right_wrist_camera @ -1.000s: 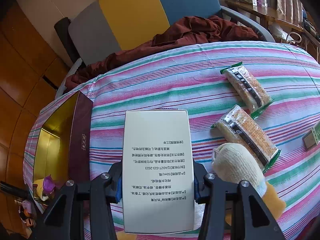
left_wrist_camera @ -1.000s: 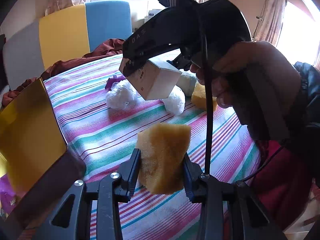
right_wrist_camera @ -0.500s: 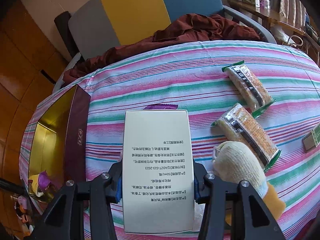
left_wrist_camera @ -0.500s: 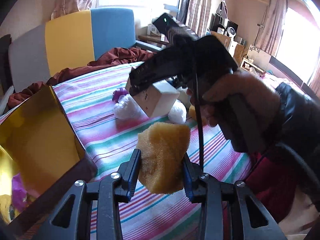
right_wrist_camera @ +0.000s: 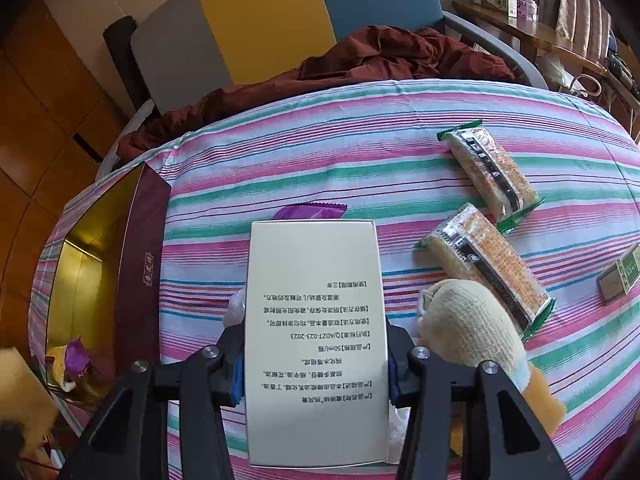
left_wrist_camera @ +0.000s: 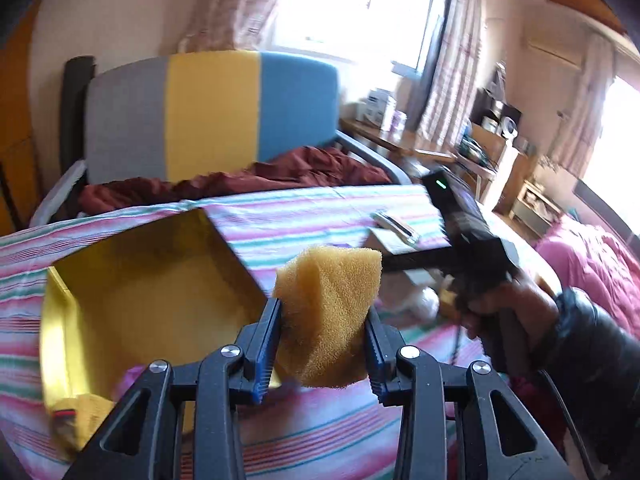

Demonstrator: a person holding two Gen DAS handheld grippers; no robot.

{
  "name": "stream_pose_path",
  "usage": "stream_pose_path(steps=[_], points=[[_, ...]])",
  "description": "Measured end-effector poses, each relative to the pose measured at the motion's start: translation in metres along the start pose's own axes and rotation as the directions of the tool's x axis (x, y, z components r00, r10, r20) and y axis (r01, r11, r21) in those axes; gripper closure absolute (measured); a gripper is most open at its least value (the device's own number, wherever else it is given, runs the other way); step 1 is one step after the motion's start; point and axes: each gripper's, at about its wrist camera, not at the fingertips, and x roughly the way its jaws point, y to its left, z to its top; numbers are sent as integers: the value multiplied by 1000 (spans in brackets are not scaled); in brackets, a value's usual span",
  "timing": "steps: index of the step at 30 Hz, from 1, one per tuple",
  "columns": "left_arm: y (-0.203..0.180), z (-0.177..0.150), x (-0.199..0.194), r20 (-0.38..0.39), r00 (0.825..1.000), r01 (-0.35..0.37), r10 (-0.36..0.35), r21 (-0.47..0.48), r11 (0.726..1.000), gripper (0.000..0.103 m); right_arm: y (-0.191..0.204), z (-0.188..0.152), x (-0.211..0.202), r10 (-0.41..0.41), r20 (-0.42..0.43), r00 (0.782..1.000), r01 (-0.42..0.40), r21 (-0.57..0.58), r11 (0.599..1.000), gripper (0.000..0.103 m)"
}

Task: Organize objects
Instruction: 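Carry the yellow sponge into the gold tin and open the left gripper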

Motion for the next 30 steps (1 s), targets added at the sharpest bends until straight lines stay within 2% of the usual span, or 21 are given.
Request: stream_pose_path(steps=[3, 6, 11, 13, 19, 23, 26, 28, 30], points=[[37, 8, -14, 24, 995, -93, 94, -36, 995, 64, 0, 0, -1, -7, 5, 1000, 7, -5, 1000, 53], [85, 13, -24, 21, 982, -185, 188, -99, 978, 64, 1, -1, -1, -15, 5, 1000, 15, -11, 1000, 53], [159, 11, -28, -38, 966, -258, 256, -236, 937, 64, 4, -1, 1, -22, -3, 1000, 22, -24, 999, 53], [177, 5, -24, -68, 958, -287, 279, -261, 922, 64, 4, -2, 3, -27, -6, 1000, 27, -23, 999, 53], [201, -17, 8, -171, 935, -345, 311, -237, 908, 64, 3, -2, 4, -37, -9, 999, 37, -25, 999, 53], [208, -29, 32, -229, 913, -387, 339, -215, 897, 63, 3, -2, 5, -38, -9, 999, 38, -25, 999, 53], [215, -39, 45, -265, 893, -423, 365, -210, 882, 63, 3, -2, 5, -38, -9, 999, 38, -27, 999, 53], [217, -45, 51, -283, 873, -458, 398, -189, 869, 62, 3, -2, 5, -37, -9, 999, 37, -27, 999, 53], [216, -48, 53, -278, 871, -461, 405, -179, 869, 60, 3, -2, 5, -35, -9, 999, 35, -28, 999, 53]])
